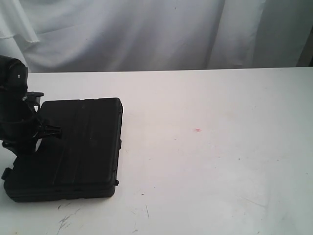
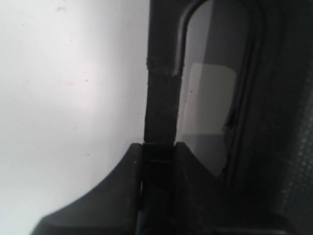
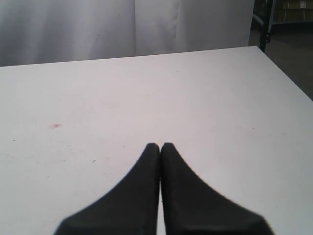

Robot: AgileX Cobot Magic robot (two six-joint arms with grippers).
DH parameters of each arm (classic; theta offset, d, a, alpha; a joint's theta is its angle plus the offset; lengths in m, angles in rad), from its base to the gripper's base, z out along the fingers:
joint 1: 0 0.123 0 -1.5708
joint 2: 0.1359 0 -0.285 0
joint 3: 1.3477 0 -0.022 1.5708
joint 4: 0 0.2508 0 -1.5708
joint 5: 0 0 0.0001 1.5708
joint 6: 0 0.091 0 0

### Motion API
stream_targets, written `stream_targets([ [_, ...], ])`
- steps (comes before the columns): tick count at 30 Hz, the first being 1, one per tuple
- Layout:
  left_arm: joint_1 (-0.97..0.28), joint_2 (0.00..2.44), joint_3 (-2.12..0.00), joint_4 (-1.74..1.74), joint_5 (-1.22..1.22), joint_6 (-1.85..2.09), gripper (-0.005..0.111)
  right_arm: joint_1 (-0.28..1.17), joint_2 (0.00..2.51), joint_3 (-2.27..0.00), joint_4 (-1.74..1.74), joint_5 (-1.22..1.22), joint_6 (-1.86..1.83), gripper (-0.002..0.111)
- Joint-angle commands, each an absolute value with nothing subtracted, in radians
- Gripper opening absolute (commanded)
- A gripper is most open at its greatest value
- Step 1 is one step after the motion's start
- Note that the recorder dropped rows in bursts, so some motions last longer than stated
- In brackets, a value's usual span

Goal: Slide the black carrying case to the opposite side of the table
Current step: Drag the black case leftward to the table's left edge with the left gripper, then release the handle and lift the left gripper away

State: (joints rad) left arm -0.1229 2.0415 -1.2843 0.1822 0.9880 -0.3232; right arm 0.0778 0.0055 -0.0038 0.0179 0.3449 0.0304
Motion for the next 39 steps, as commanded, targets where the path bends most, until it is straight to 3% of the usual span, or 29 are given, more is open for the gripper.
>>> stream_targets([
  [1,-0.116,2.046,-1.282,0.213,1.001,-0.344,0.0,0.079,0.0,0.0,0.019,0.345,0.036,0.0],
  [5,-0.116,2.046,-1.282,0.235,1.002,-0.373,0.004,0.079,0.0,0.0,0.019,0.345,0.036,0.0],
  [13,-0.116,2.046,-1.284,0.242,1.002,-0.361,0.054,0.079,0.0,0.0,0.019,0.345,0.036,0.0],
  [17,-0.116,2.03,-1.286,0.242,0.996,-0.361,0.064,0.079,0.0,0.0,0.019,0.345,0.036,0.0],
  [24,-0.116,1.926,-1.286,0.232,0.965,-0.359,0.057,0.079,0.0,0.0,0.019,0.345,0.036,0.0],
  [27,-0.116,1.862,-1.286,0.202,0.949,-0.355,0.041,0.079,0.0,0.0,0.019,0.345,0.036,0.0],
  [32,-0.121,1.74,-1.272,0.017,0.925,-0.19,0.0,0.079,0.0,0.0,0.019,0.345,0.036,0.0],
  [39,-0.121,1.475,-1.051,-0.04,0.717,-0.182,0.0,0.079,0.0,0.0,0.019,0.345,0.036,0.0],
])
